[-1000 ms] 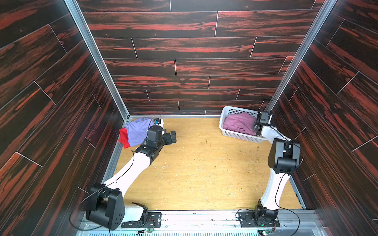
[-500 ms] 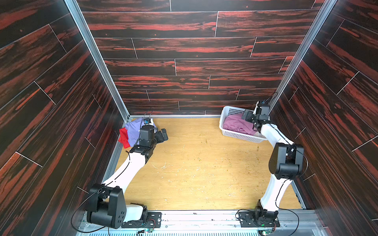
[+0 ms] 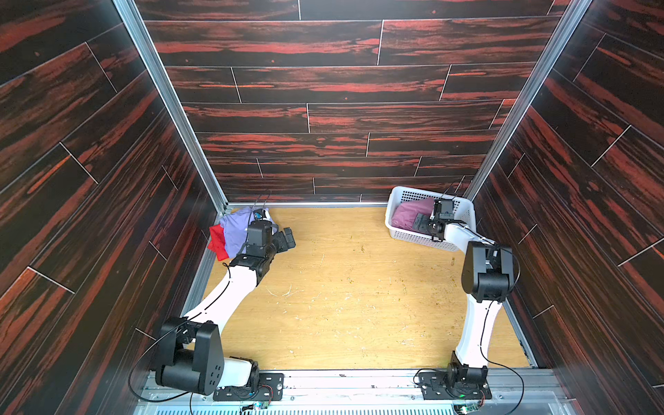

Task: Fold and stack t-shirts
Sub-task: Pick up the T-shirt from the bin, then place the T-shirt at the center of the board.

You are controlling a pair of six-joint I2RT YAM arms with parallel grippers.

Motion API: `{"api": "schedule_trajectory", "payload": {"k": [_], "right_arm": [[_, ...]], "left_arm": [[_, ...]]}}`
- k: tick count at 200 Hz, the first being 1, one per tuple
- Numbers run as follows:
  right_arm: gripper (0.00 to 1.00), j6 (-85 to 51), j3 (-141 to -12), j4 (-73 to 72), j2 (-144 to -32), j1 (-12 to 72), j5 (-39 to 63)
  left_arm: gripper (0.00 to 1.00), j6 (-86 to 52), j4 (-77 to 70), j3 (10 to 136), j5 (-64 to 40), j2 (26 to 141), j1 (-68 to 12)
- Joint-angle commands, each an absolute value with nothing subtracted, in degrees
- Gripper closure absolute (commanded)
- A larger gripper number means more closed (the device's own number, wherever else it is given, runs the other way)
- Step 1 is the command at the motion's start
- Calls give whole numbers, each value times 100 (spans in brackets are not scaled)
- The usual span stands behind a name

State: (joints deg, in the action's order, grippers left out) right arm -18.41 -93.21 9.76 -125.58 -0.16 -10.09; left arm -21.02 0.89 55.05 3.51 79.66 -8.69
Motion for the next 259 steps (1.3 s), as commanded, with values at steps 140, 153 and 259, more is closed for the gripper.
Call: {"api": "schedule_trajectory", "payload": {"k": [140, 153, 259], "right_arm": [[100, -667, -8918, -1095, -9721, 789, -1341], [100, -665, -8739, -1115, -9273, 902, -1189], [100, -1215, -7037, 1252, -6812, 3112, 371]], "left_arm": [[0, -2176, 615, 5746, 180, 7523, -988], [0, -2188, 607, 5751, 130, 7515, -1019], [0, -2155, 626, 5636, 106, 7208, -1169]]}}
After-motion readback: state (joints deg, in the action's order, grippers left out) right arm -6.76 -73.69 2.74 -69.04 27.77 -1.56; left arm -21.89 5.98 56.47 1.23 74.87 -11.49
